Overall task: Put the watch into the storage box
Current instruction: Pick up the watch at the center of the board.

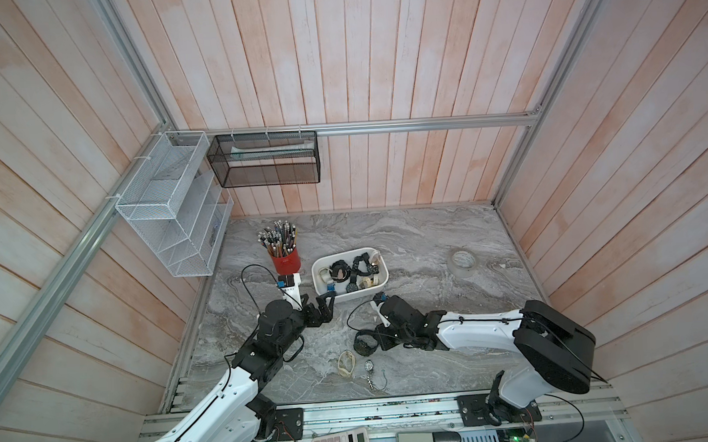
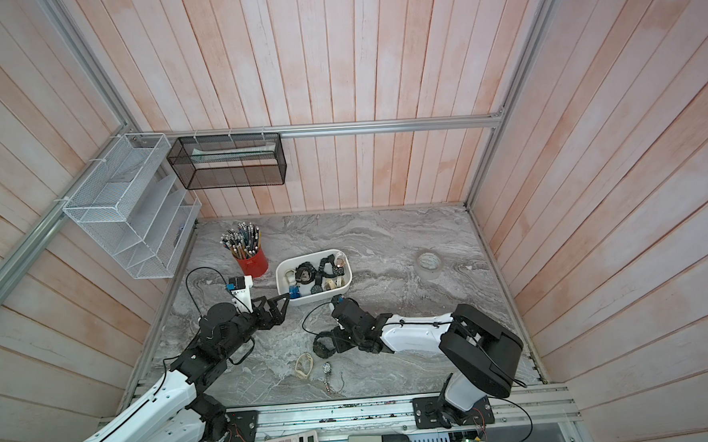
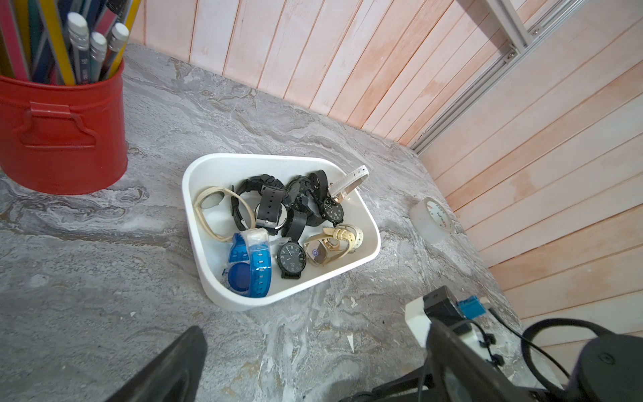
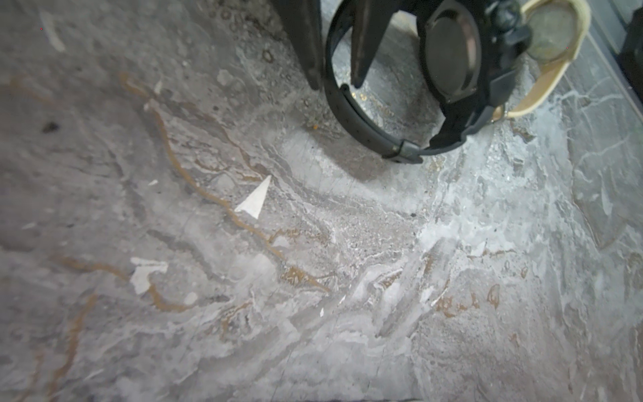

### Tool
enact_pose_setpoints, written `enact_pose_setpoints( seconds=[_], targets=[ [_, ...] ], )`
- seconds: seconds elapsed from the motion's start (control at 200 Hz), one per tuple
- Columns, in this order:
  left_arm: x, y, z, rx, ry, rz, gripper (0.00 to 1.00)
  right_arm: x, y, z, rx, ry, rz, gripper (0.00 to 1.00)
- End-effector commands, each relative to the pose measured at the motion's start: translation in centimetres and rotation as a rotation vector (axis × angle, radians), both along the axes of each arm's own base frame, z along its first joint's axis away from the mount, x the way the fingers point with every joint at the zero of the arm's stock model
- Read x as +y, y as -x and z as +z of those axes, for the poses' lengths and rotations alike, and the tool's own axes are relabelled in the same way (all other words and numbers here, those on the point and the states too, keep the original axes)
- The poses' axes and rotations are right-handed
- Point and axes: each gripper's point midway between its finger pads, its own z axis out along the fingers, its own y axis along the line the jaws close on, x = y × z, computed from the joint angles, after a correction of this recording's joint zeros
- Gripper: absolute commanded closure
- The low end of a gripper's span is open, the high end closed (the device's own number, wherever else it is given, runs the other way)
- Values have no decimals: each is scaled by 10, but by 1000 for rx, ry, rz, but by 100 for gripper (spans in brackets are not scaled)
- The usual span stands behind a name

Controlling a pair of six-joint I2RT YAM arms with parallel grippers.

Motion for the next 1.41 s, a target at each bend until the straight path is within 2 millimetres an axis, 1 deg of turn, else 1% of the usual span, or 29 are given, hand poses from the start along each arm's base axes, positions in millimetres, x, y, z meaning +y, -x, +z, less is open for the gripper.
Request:
enact_pose_setpoints(
  seconds=[0.0,0.195,0.305,0.475,0.62,0.715,0.84,0.905,0.925,1.025,1.125,1.215,1.3,1.4],
  targets=[
    [7,1,-7,8,-13,27,0,4,-1,1,-1,22,11,92],
    [6,0,-8,7,-15,26,0,2,-9,8,-40,40,-4,100],
    [6,0,-7,7,-8,25,0,0,-14,19,-70,50,-13,100],
    [3,-1,-9,9,-1,19,1,-9,-26,47,-157,79,-32,100],
    [3,-1,-8,12,3,20,0,-17,-43,82,-252,90,-67,100],
    [5,0,-9,12,-1,26,0,-22,-60,104,-319,79,-85,100],
    [7,2,-9,16,6,32,0,-29,-91,136,-393,57,-127,100],
    [7,3,-10,14,15,33,1,-30,-107,152,-439,38,-140,100],
    [7,3,-10,13,18,31,0,-30,-114,160,-461,30,-147,100],
    [7,4,-11,23,23,31,1,-29,-137,182,-526,21,-169,100],
    [7,6,-10,28,22,29,0,-27,-160,193,-550,21,-192,100],
    [9,7,-9,21,24,36,0,-23,-174,197,-568,7,-200,100],
    [12,8,-9,23,27,45,0,-20,-185,196,-561,-3,-199,100],
    [12,9,-9,26,25,47,1,-16,-197,188,-552,2,-189,100]
  ],
)
